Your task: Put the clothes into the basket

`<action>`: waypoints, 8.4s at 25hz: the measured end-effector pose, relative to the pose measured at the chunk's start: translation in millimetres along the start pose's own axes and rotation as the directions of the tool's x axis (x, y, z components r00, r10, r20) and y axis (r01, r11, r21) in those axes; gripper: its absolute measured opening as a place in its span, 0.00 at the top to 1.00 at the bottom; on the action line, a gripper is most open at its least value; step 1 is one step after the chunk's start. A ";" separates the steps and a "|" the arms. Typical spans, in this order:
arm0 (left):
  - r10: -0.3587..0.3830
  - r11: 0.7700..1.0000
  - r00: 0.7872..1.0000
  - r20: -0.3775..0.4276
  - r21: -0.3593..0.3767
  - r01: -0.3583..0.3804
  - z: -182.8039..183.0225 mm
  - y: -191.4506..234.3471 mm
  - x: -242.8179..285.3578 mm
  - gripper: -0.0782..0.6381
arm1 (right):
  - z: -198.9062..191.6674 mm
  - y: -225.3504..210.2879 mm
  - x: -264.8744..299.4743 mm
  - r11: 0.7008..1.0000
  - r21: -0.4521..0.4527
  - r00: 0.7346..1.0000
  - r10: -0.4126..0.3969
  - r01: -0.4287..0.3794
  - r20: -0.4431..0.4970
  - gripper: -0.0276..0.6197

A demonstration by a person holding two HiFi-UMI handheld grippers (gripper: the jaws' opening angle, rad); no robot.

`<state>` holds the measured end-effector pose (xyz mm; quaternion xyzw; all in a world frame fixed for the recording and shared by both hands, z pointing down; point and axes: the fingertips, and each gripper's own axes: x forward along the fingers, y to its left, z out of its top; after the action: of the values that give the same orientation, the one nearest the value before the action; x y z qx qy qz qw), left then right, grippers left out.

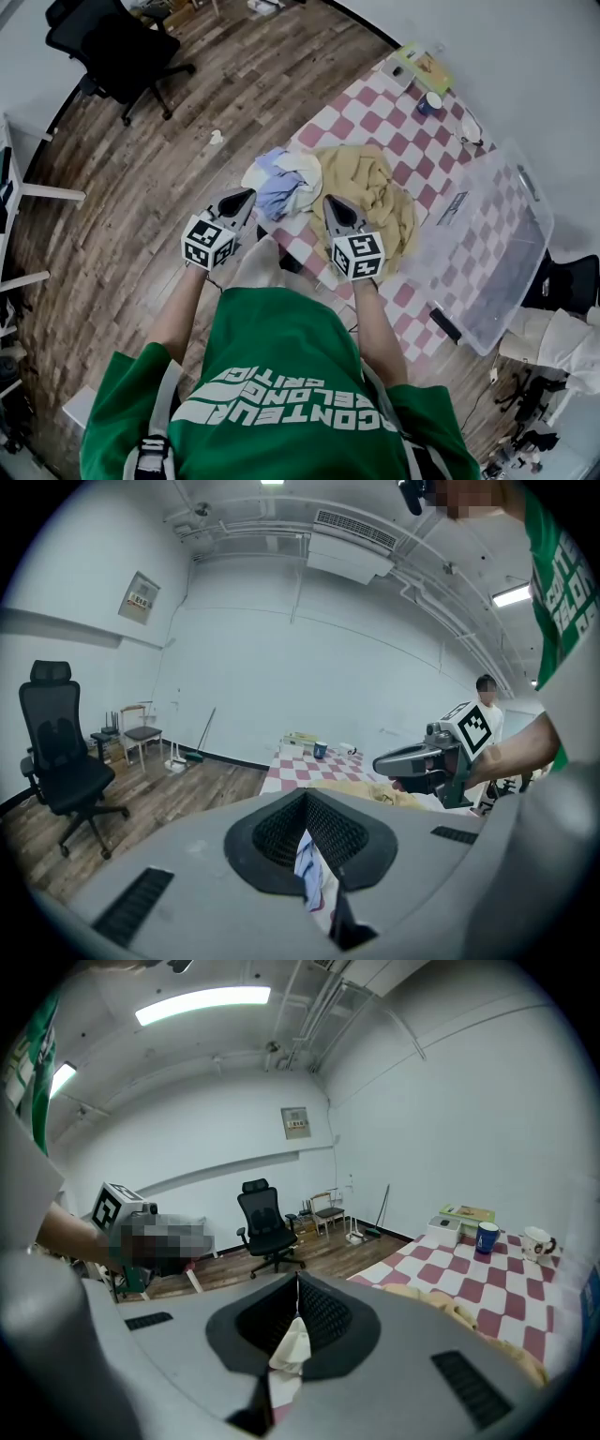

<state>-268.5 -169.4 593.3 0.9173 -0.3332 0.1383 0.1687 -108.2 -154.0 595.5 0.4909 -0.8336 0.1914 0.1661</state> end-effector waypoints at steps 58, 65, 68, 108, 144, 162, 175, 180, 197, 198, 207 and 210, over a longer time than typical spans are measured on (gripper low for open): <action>-0.315 0.949 0.785 -0.534 -0.166 0.268 -187.8 35.3 140.1 0.62 | -158.2 -10.9 182.3 0.996 0.077 0.788 0.013 0.044 -0.615 0.63; -0.334 0.941 0.799 -0.500 -0.127 0.313 -165.4 27.9 143.1 0.69 | -145.6 -8.5 178.5 0.984 0.170 0.810 0.059 0.050 -0.584 0.72; -0.328 0.942 0.812 -0.482 -0.105 0.318 -154.7 27.9 146.6 0.70 | -137.2 -12.1 177.6 0.980 0.193 0.829 0.067 0.049 -0.555 0.73; -0.413 0.774 0.905 0.097 0.561 0.293 260.3 -154.3 214.9 0.71 | 225.6 -178.8 -72.6 0.945 -0.022 0.914 -0.311 0.327 0.260 0.74; -0.862 0.279 0.494 -0.109 0.713 0.644 238.8 -570.5 228.1 0.71 | 101.8 -265.9 -474.4 0.539 0.266 0.476 -0.838 0.799 0.267 0.74; -0.785 0.355 0.564 -0.256 0.561 0.748 137.9 -603.0 284.7 0.71 | -10.8 -314.1 -471.4 0.587 0.339 0.590 -0.801 0.735 0.108 0.75; -0.688 0.426 0.615 -0.385 0.472 0.772 72.4 -605.0 354.2 0.71 | -83.7 -373.8 -441.1 0.626 0.402 0.692 -0.721 0.668 -0.029 0.75; -0.639 0.471 0.641 -0.426 0.442 0.764 50.0 -605.5 383.5 0.71 | -109.3 -399.0 -429.5 0.634 0.421 0.723 -0.686 0.649 -0.082 0.74; -0.436 0.619 0.605 -0.667 0.266 0.739 -68.3 -578.4 453.7 0.71 | -230.8 -443.4 -358.7 0.646 0.513 0.824 -0.412 0.565 -0.390 0.74; -0.413 0.624 0.604 -0.682 0.271 0.733 -74.3 -574.7 455.3 0.71 | -238.6 -441.4 -354.7 0.640 0.531 0.830 -0.391 0.555 -0.398 0.74; -0.333 0.608 0.576 -0.747 0.296 0.736 -100.1 -564.0 455.3 0.71 | -272.5 -428.6 -341.9 0.647 0.526 0.822 -0.317 0.552 -0.474 0.73; -0.321 0.612 0.566 -0.760 0.290 0.736 -103.4 -560.2 452.8 0.71 | -272.5 -427.4 -340.6 0.651 0.522 0.821 -0.315 0.552 -0.476 0.73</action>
<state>420.3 20.4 731.0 0.8721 0.1147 0.4753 0.0180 450.6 44.3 741.3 0.6634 -0.5300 0.4992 0.1727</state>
